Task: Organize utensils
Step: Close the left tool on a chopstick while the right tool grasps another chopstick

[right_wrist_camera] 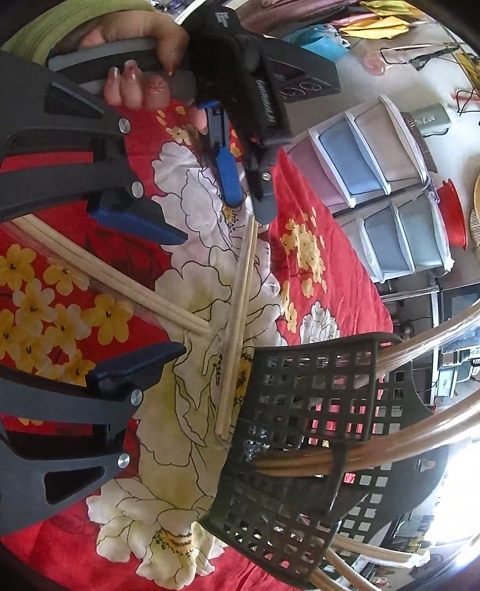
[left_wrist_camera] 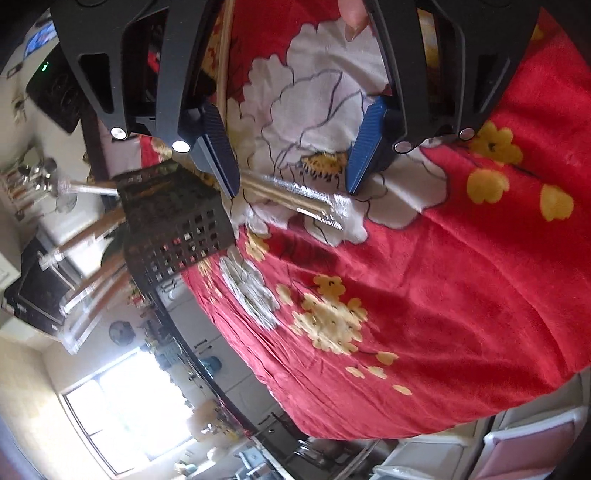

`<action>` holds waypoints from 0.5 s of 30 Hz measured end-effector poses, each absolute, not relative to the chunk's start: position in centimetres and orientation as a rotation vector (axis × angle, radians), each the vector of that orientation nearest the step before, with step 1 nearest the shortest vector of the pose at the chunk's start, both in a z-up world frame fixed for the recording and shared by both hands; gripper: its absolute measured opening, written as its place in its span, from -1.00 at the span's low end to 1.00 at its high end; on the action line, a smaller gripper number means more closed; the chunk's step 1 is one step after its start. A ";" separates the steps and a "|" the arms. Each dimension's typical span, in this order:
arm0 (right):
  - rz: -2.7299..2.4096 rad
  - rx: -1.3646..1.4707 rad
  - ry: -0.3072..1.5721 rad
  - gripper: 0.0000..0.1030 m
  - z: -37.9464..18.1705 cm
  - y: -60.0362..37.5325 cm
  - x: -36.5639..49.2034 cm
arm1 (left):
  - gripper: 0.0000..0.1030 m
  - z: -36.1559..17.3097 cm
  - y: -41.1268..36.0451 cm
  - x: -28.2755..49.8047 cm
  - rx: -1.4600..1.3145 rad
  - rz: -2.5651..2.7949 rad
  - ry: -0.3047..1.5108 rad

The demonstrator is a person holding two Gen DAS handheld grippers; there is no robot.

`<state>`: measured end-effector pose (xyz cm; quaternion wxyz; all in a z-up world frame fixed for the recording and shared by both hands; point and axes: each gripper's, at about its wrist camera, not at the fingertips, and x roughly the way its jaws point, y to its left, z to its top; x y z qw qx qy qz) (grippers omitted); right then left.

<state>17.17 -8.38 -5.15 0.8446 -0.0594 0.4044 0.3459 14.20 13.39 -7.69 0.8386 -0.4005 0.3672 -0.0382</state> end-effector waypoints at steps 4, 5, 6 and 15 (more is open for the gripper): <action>0.725 -0.131 0.883 0.00 -5.4 -7.9 17.6 | -0.07 -7.9 13.9 15.0 -0.877 -0.059 0.780; 0.721 -0.133 0.894 -0.01 -5.5 -7.8 17.8 | -0.08 -7.9 14.1 15.2 -0.882 -0.055 0.780; 0.713 -0.134 0.913 -0.03 -5.7 -7.6 18.1 | -0.10 -7.9 14.2 15.5 -0.887 -0.050 0.781; 0.687 -0.032 1.023 -0.47 -6.5 -7.9 20.6 | -0.51 -8.2 14.6 16.7 -0.861 -0.001 0.797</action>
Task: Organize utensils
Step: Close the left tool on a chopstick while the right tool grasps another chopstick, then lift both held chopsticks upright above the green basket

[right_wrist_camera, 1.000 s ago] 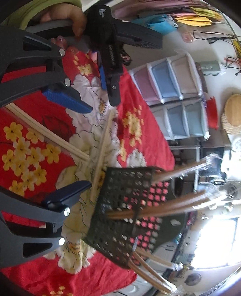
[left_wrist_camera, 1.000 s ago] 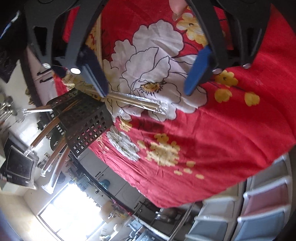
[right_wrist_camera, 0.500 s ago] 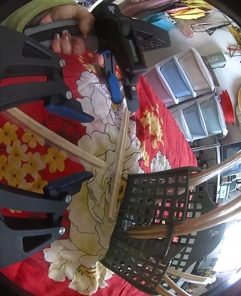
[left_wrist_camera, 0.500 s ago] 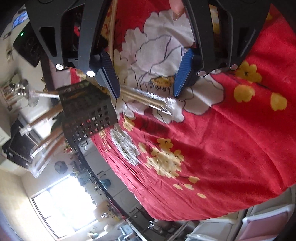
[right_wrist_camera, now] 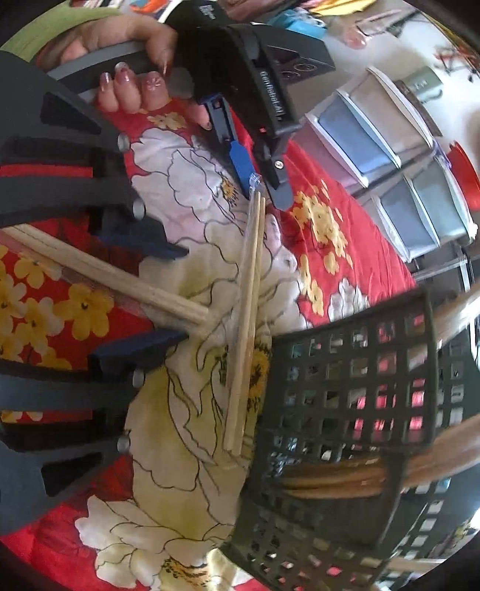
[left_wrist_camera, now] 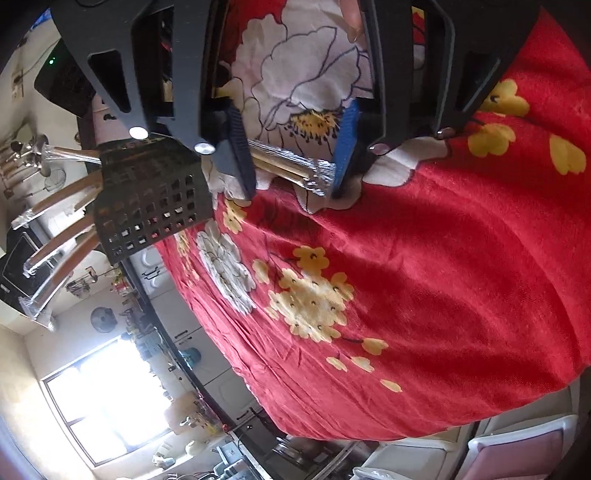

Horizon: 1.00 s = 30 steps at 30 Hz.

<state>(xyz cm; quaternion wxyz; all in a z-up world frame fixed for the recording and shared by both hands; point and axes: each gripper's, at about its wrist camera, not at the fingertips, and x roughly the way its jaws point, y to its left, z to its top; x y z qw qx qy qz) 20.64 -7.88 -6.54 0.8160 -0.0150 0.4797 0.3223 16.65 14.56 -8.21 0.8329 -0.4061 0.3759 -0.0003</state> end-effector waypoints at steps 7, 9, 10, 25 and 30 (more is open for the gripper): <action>0.681 0.151 1.033 -0.80 -6.4 -11.8 20.7 | -0.84 -8.8 15.3 16.6 -0.871 0.013 0.798; 0.672 0.185 1.020 -0.81 -6.2 -12.9 20.2 | -0.94 -9.0 15.6 16.5 -0.891 0.008 0.792; 0.673 0.210 1.013 -0.81 -6.1 -13.6 19.9 | -0.95 -9.2 15.8 16.5 -0.908 0.001 0.787; 0.621 0.325 0.819 -0.84 -2.6 -21.0 17.0 | -0.99 -4.8 15.9 13.2 -0.924 -0.140 0.614; 0.588 0.309 0.727 -0.87 -0.6 -22.1 16.2 | -0.99 -2.2 15.1 12.1 -0.889 -0.196 0.566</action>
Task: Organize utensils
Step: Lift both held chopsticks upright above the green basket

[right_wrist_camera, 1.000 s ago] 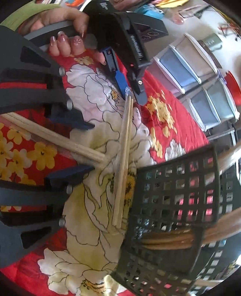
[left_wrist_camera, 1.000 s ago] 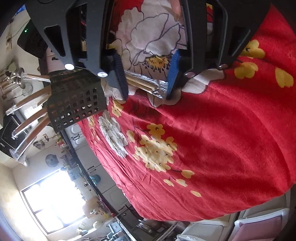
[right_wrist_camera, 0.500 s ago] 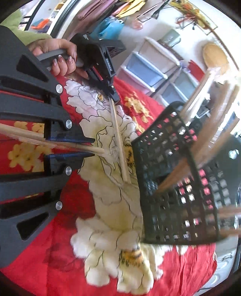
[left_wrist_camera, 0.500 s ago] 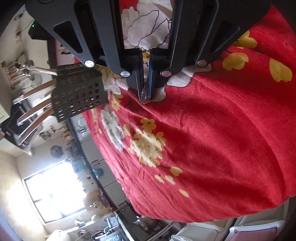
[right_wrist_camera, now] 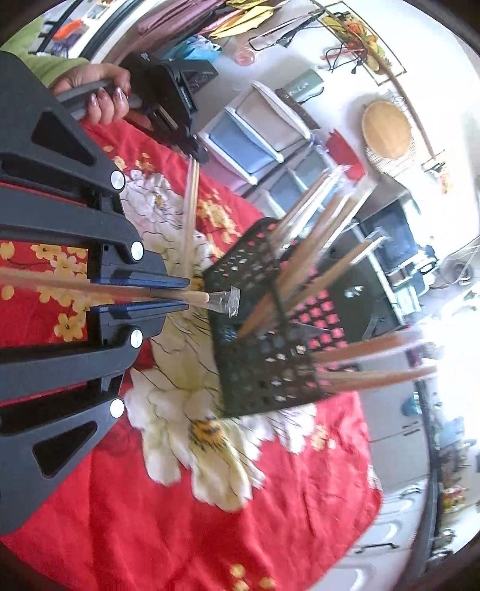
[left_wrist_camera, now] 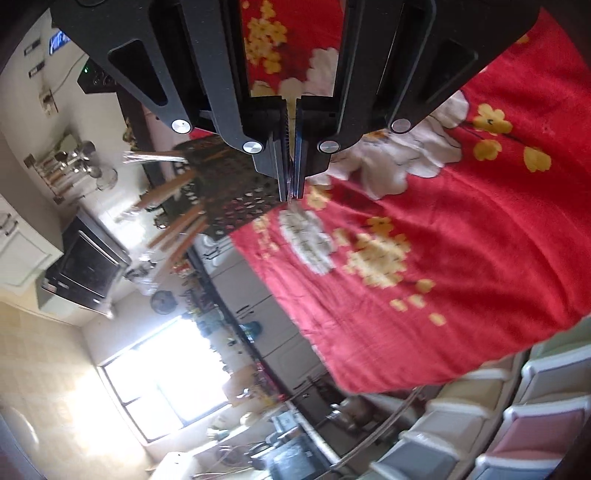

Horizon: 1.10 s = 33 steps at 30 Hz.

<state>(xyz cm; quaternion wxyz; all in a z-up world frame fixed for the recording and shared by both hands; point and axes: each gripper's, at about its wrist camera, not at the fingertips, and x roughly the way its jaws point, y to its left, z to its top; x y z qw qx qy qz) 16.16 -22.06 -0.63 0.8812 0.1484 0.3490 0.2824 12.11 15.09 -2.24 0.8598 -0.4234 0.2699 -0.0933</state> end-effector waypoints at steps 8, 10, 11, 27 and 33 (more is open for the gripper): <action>0.592 0.263 0.622 -0.89 1.6 -21.9 15.2 | -0.99 0.9 13.7 11.2 -0.832 -0.272 0.518; 0.594 0.252 0.606 -0.89 1.9 -21.7 14.9 | -0.99 1.7 13.2 10.9 -0.818 -0.292 0.510; 0.596 0.248 0.598 -0.89 2.0 -21.7 14.8 | -0.99 2.1 12.9 10.8 -0.810 -0.304 0.505; 0.598 0.215 0.497 -0.89 4.8 -22.0 13.2 | -0.99 5.8 10.2 10.6 -0.741 -0.401 0.477; 0.583 0.209 0.442 -0.89 6.3 -22.5 13.0 | -0.99 7.6 8.7 10.9 -0.699 -0.450 0.460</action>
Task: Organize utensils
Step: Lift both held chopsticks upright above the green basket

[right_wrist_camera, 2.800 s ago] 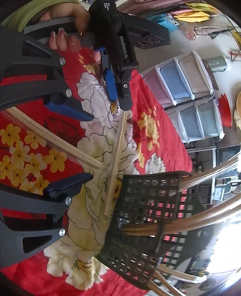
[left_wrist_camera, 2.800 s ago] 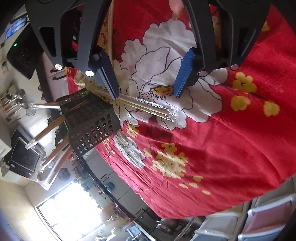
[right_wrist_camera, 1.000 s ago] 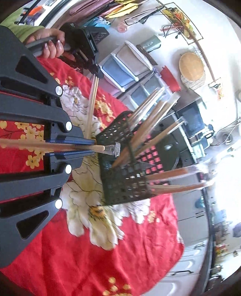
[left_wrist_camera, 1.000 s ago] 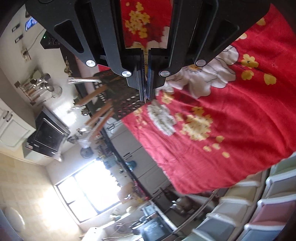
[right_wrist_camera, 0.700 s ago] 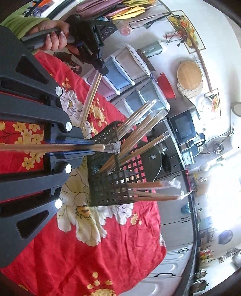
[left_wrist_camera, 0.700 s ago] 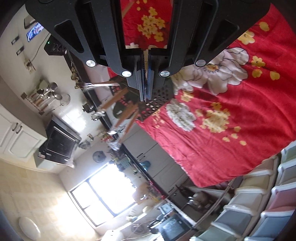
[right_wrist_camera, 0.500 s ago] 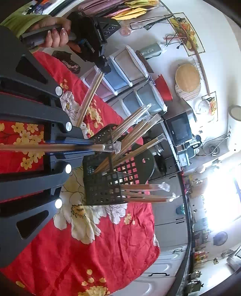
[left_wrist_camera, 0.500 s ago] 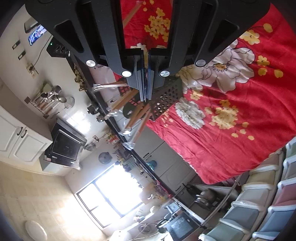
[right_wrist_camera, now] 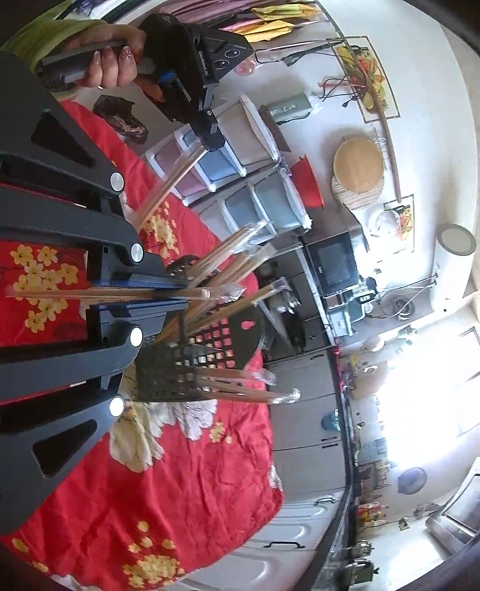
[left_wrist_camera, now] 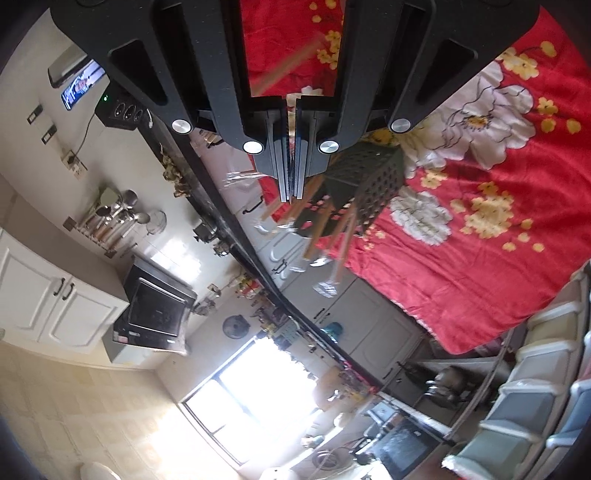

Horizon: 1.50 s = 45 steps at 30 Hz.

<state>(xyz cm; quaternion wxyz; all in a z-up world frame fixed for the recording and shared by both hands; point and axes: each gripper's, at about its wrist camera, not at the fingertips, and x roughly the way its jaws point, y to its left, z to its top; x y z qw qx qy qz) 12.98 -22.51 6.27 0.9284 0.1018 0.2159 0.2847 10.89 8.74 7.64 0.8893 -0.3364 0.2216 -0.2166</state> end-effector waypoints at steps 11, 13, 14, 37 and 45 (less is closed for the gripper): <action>0.564 0.203 0.351 -0.89 9.1 -23.3 12.9 | -0.99 10.3 5.9 11.8 -0.661 -0.529 0.428; 0.560 0.204 0.338 -0.89 9.5 -23.5 12.9 | -0.99 10.8 5.4 12.0 -0.655 -0.543 0.423; 0.559 0.203 0.330 -0.89 9.8 -23.6 12.9 | -0.99 11.1 5.1 12.3 -0.653 -0.550 0.421; 0.485 0.117 0.110 -0.89 16.2 -23.8 14.2 | -0.99 17.6 0.7 17.8 -0.622 -0.595 0.349; 0.467 0.077 0.037 -0.89 18.0 -23.3 15.7 | -0.99 19.3 -0.2 19.8 -0.605 -0.596 0.315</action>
